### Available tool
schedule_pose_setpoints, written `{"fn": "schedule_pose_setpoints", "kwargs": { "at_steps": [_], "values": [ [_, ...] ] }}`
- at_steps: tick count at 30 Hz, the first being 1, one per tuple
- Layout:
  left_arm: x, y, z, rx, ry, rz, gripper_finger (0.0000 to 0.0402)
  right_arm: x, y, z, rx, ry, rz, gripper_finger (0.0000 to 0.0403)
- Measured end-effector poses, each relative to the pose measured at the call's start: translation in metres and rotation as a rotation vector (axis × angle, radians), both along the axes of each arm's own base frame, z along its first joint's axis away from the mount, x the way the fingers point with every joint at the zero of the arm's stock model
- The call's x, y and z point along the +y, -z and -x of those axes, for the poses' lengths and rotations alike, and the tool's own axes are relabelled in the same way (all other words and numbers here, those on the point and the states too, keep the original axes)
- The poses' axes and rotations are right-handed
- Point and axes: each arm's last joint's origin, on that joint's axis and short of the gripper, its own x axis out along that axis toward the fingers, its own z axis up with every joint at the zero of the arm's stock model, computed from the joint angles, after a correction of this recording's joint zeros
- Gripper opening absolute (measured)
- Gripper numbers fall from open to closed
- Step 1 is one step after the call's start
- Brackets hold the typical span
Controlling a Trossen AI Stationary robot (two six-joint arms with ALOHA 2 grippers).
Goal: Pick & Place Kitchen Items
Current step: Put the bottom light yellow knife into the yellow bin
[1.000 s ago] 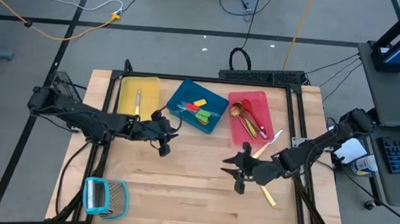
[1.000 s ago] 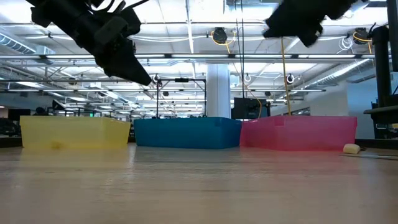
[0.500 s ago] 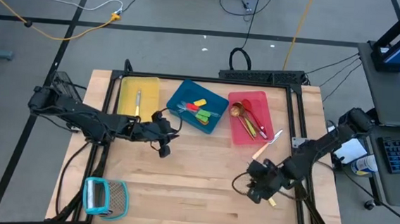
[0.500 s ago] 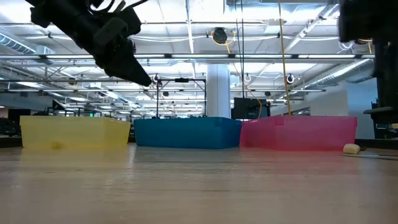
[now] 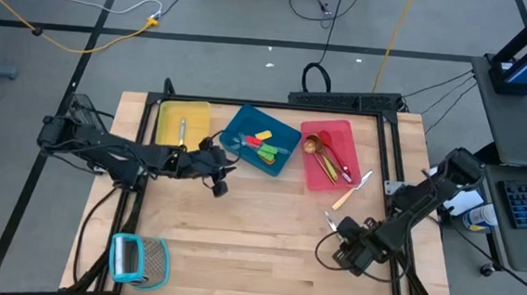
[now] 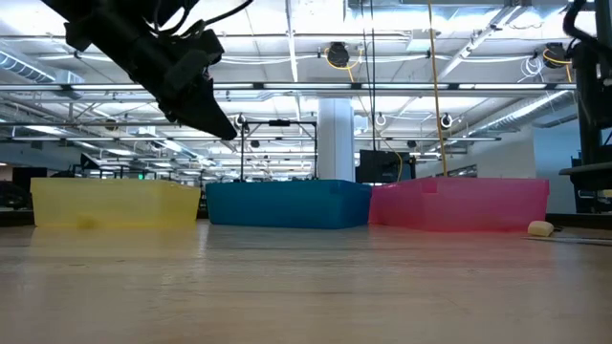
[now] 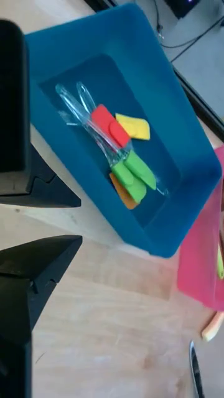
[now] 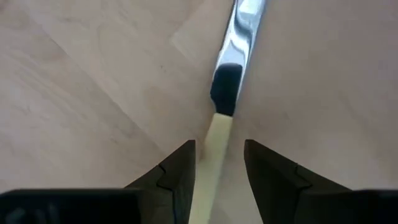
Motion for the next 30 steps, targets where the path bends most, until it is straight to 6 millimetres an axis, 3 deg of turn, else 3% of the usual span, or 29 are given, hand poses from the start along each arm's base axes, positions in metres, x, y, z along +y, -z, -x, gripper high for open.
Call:
{"fn": "schedule_pose_setpoints", "kwargs": {
  "at_steps": [8,17,21,30],
  "values": [
    [0.010,0.000,0.000,0.002,-0.038,-0.005,0.0088,0.003,0.015,-0.003,0.045,0.007,0.053,0.0125],
    [0.014,0.000,0.001,0.002,-0.052,-0.005,0.0088,0.001,0.016,-0.003,0.022,0.036,0.085,0.0039],
    [0.014,0.000,0.001,0.003,-0.052,-0.004,0.0088,0.003,0.016,-0.004,0.009,0.038,0.072,0.0039],
    [0.013,0.000,0.000,0.001,-0.049,-0.004,0.0088,0.007,0.015,-0.019,-0.259,0.021,0.153,0.0040]
  ]
}}
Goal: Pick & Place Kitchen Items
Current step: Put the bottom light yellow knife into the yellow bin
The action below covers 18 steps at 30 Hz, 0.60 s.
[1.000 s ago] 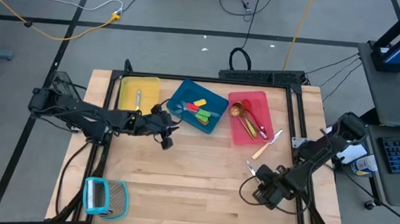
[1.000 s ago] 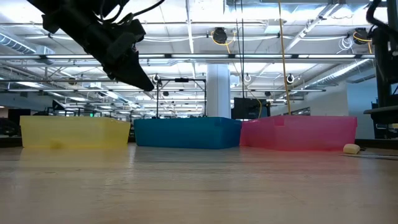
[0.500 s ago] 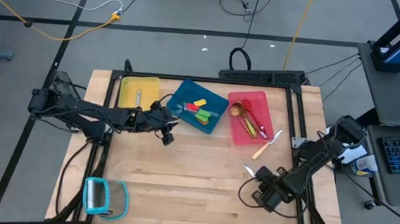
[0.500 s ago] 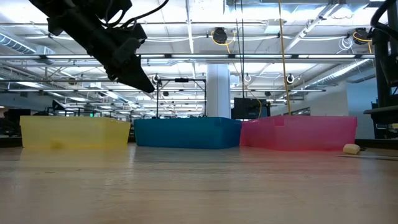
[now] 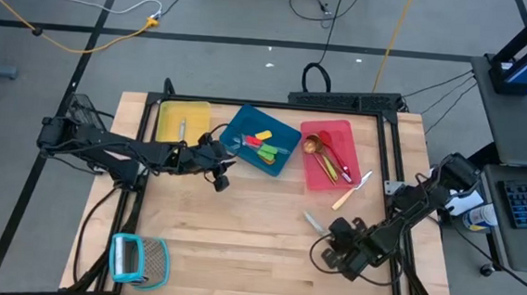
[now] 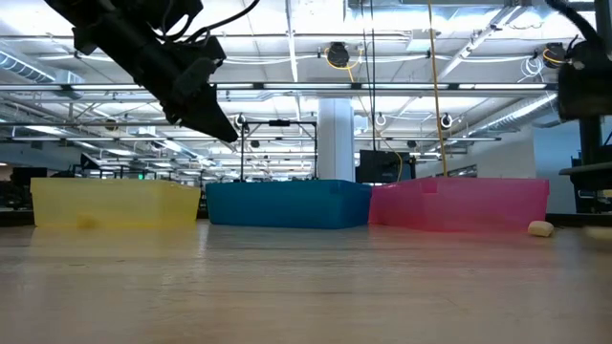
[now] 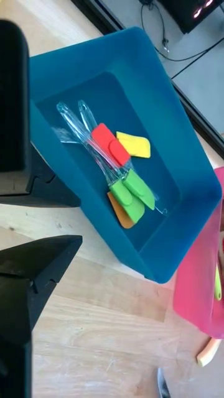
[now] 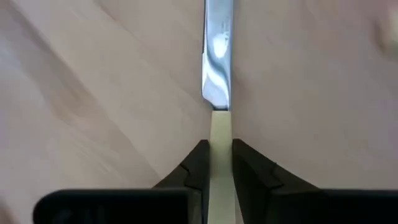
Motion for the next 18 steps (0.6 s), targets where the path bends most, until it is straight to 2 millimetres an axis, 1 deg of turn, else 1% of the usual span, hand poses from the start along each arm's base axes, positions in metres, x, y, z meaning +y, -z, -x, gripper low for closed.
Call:
{"fn": "schedule_pose_setpoints", "kwargs": {
  "at_steps": [4,8,14,18],
  "values": [
    [-0.004,0.000,0.000,-0.001,0.015,0.000,0.0088,0.003,-0.005,-0.014,-0.172,-0.052,0.058,0.0040],
    [-0.011,-0.001,-0.002,-0.019,0.045,0.002,0.0088,0.002,-0.012,-0.030,-0.290,-0.125,0.110,0.0040],
    [-0.027,-0.006,-0.005,-0.081,0.110,0.004,0.0088,-0.004,-0.026,-0.060,-0.447,-0.259,0.196,0.0040],
    [-0.041,-0.008,-0.005,-0.106,0.168,0.005,0.0088,-0.011,-0.039,-0.079,-0.558,-0.373,0.303,0.0041]
  ]
}}
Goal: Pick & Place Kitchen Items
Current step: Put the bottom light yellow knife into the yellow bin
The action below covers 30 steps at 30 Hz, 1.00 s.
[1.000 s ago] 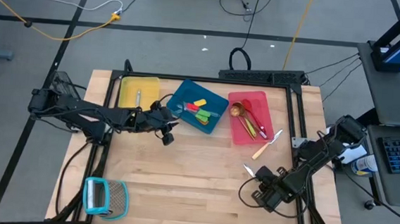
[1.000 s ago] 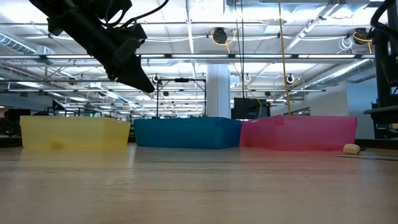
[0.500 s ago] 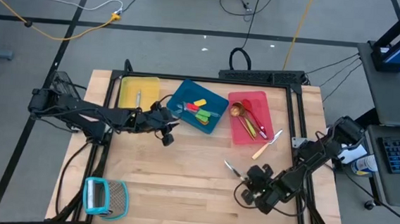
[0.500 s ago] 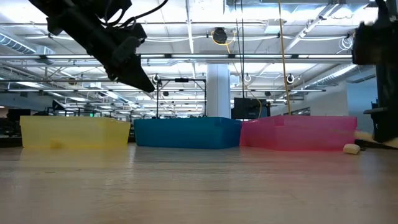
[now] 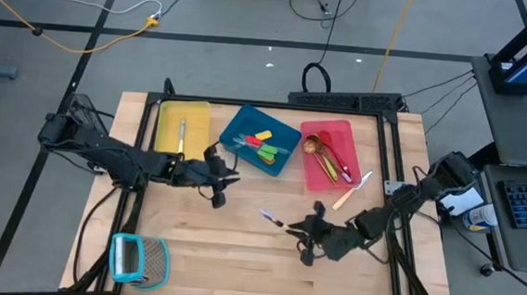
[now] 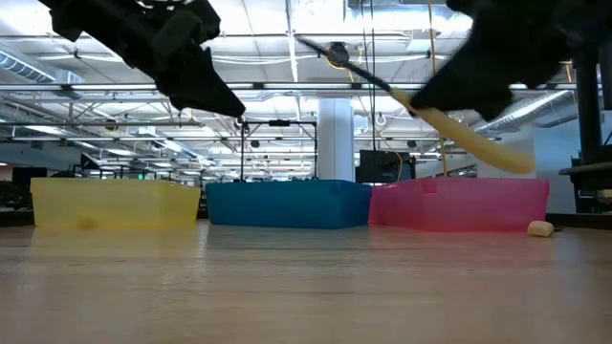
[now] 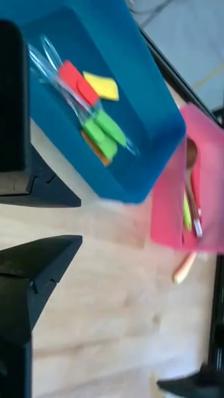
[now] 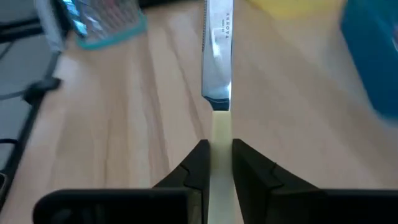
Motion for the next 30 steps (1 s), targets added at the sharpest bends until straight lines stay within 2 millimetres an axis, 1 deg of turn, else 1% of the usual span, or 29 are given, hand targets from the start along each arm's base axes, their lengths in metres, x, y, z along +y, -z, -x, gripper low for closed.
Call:
{"fn": "schedule_pose_setpoints", "kwargs": {
  "at_steps": [3,8,14,17,21,25,30],
  "values": [
    [-0.011,0.000,0.001,0.003,0.050,-0.014,0.0088,-0.009,-0.010,-0.013,-0.073,-0.068,0.081,0.0041],
    [-0.027,-0.001,0.003,-0.010,0.123,-0.028,0.0088,-0.032,-0.025,-0.031,-0.185,-0.074,0.255,0.0041],
    [-0.045,-0.012,0.002,-0.116,0.225,-0.086,0.0088,-0.056,-0.041,-0.048,-0.329,-0.203,0.347,0.0042],
    [-0.053,-0.017,0.003,-0.163,0.236,-0.122,0.0088,-0.065,-0.048,-0.052,-0.400,-0.267,0.378,0.0042],
    [-0.059,-0.018,0.005,-0.177,0.222,-0.139,0.0088,-0.076,-0.057,-0.056,-0.505,-0.343,0.422,0.0042],
    [-0.061,-0.018,0.006,-0.187,0.203,-0.126,0.0088,-0.089,-0.064,-0.059,-0.598,-0.404,0.439,0.0042],
    [-0.061,-0.021,0.005,-0.219,0.199,-0.122,0.0088,-0.100,-0.070,-0.060,-0.668,-0.433,0.452,0.0042]
  ]
}}
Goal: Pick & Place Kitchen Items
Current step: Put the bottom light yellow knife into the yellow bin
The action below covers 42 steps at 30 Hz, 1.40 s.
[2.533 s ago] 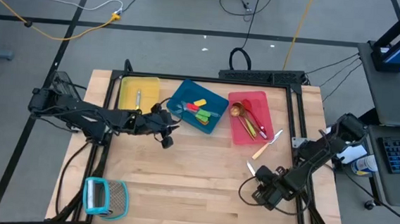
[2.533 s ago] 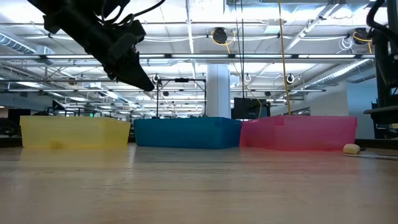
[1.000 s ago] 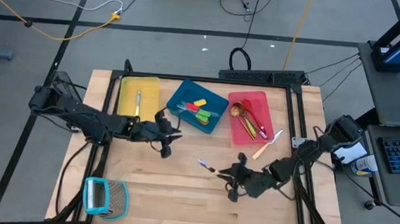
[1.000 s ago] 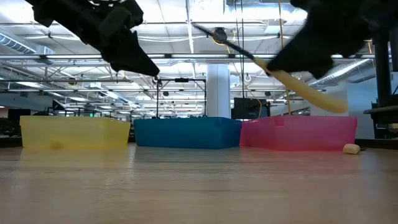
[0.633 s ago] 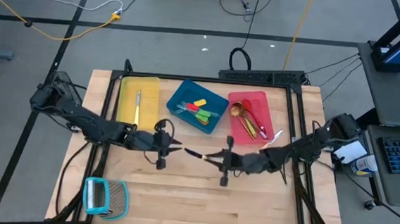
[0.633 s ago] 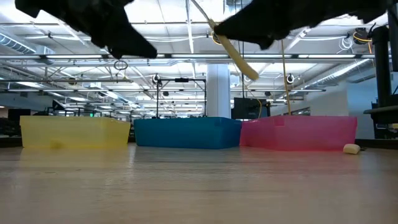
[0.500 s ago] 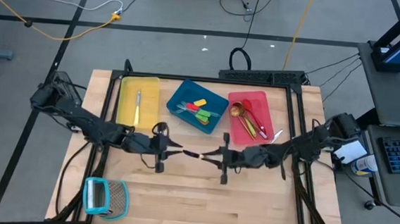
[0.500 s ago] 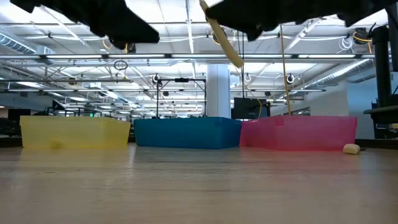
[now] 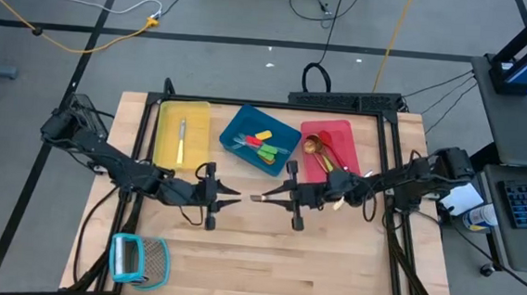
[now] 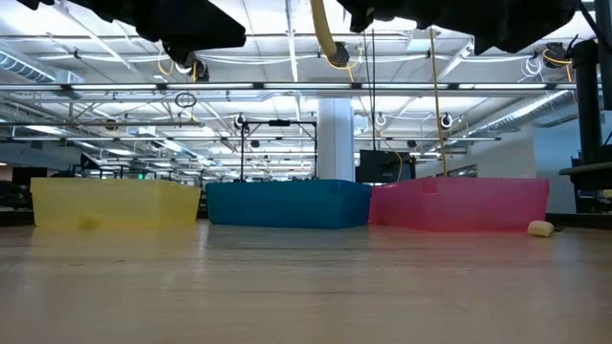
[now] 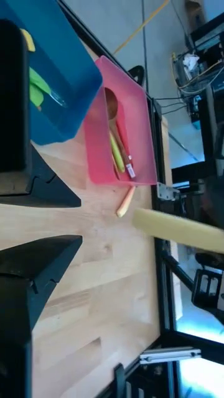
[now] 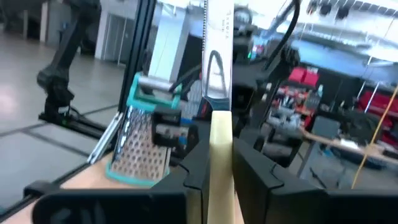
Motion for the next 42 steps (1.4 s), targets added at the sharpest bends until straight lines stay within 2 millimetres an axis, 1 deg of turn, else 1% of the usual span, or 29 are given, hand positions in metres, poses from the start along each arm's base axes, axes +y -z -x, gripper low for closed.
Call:
{"fn": "schedule_pose_setpoints", "kwargs": {
  "at_steps": [3,8,12,16,21,25,32,36,42],
  "values": [
    [0.000,-0.001,0.000,-0.007,-0.005,0.013,0.0088,-0.005,-0.003,-0.001,-0.053,-0.025,0.012,0.0042],
    [0.000,-0.002,-0.001,-0.019,-0.007,0.022,0.0088,-0.007,-0.001,-0.005,-0.133,-0.109,0.031,0.0042],
    [0.000,-0.004,-0.001,-0.044,0.002,0.032,0.0088,-0.007,0.011,-0.014,-0.155,-0.106,0.030,0.0042],
    [0.000,-0.006,-0.002,-0.061,0.004,0.036,0.0088,-0.005,0.011,-0.026,-0.225,-0.103,0.027,0.0042],
    [0.001,-0.007,-0.002,-0.068,0.005,0.016,0.0088,-0.002,0.015,-0.050,-0.204,-0.116,-0.009,0.0042],
    [0.001,-0.007,-0.003,-0.070,0.002,0.016,0.0088,0.000,0.016,-0.064,-0.199,-0.121,-0.028,0.0042],
    [0.001,-0.007,-0.003,-0.067,0.024,0.018,0.0088,0.002,0.016,-0.074,-0.198,-0.137,-0.058,0.0042],
    [0.000,-0.008,-0.003,-0.080,0.025,0.024,0.0088,0.002,0.012,-0.079,-0.174,-0.140,-0.071,0.0042],
    [0.000,-0.009,-0.003,-0.085,0.025,0.029,0.0088,0.002,0.011,-0.081,-0.157,-0.138,-0.070,0.0043]
  ]
}}
